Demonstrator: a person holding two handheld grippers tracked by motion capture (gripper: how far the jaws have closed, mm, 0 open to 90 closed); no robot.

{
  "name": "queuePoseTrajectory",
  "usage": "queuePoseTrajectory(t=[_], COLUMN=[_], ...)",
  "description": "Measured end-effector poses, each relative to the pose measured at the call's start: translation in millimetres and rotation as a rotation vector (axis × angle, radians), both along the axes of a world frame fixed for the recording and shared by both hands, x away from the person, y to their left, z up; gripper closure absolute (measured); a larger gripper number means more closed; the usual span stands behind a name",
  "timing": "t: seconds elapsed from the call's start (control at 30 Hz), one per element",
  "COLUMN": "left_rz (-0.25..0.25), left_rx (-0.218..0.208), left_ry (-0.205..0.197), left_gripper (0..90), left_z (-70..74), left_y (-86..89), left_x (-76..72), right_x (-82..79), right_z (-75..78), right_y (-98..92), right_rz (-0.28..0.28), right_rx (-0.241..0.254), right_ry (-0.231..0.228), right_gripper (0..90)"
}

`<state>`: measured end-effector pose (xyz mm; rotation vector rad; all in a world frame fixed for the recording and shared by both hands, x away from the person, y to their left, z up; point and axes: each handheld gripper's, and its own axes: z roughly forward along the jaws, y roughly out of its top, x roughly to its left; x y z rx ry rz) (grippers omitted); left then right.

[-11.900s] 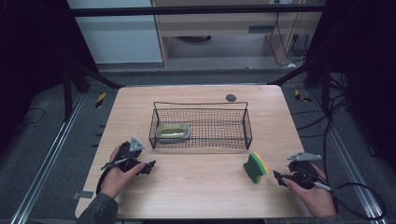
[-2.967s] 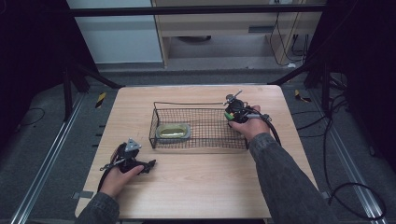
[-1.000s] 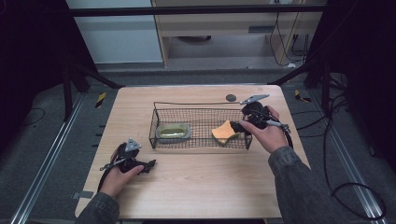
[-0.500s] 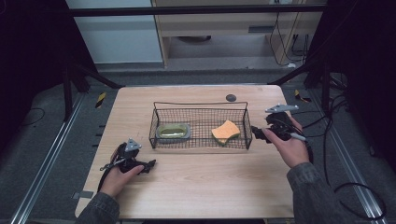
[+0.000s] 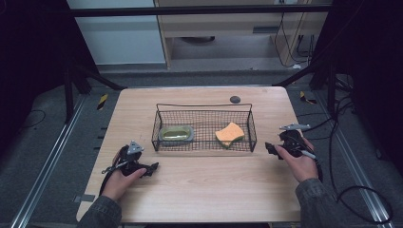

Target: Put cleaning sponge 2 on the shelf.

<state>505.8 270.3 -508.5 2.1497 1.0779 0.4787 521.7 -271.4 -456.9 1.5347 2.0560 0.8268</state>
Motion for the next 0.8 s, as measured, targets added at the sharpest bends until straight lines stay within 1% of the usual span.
queuePoseTrajectory(t=[0.1,0.13,0.2,0.27,0.33,0.4,0.43,0.53,0.57,0.6,0.63,0.73,0.8], left_rz=[0.0,0.0,0.0,0.0,0.0,0.0,0.0,0.001,0.001,0.001,0.001,0.001,0.001], left_rx=[0.0,0.0,0.0,0.0,0.0,0.0,0.0,0.001,0.0,0.0,0.0,0.001,0.0], left_ry=[0.0,0.0,0.0,0.0,0.0,0.0,0.0,0.0,0.0,0.0,0.0,0.0,0.0], left_gripper=[0.0,0.0,0.0,0.0,0.0,0.0,0.0,0.0,0.0,0.0,0.0,0.0,0.0], left_z=[0.0,0.0,0.0,0.0,0.0,0.0,0.0,0.0,0.0,0.0,0.1,0.1,0.0], left_y=[0.0,0.0,0.0,0.0,0.0,0.0,0.0,0.0,0.0,0.0,0.0,0.0,0.0], left_x=[0.0,0.0,0.0,0.1,0.1,0.2,0.3,0.3,0.3,0.3,0.3,0.4,0.4], right_x=[8.6,11.2,17.1,21.0,24.6,26.9,27.5,27.7,26.9,24.5,23.9,23.2,23.3], right_z=[-18.2,-22.7,-33.3,-38.6,-41.3,-42.6,-44.4,-48.7,-50.9,-54.6,-54.8,-54.9,-54.9], right_y=[-3.5,-3.9,-4.2,-4.6,-3.9,-3.3,-3.8,-4.0,-4.2,-4.7,-5.0,-5.1,-5.0], right_rz=[-0.021,-0.028,-0.05,-0.063,-0.07,-0.08,-0.08,-0.077,-0.076,-0.077,-0.077,-0.103,-0.106], right_rx=[0.015,0.006,-0.014,-0.008,-0.019,-0.006,-0.01,-0.008,0.0,0.008,0.007,0.009,0.011], right_ry=[0.059,0.074,0.091,0.089,0.066,0.05,0.032,0.002,-0.021,-0.058,-0.058,-0.048,-0.047], right_gripper=[18.2,17.8,17.8,16.6,15.7,15.0,13.0,7.4,5.9,5.1,4.8,2.0,1.8])
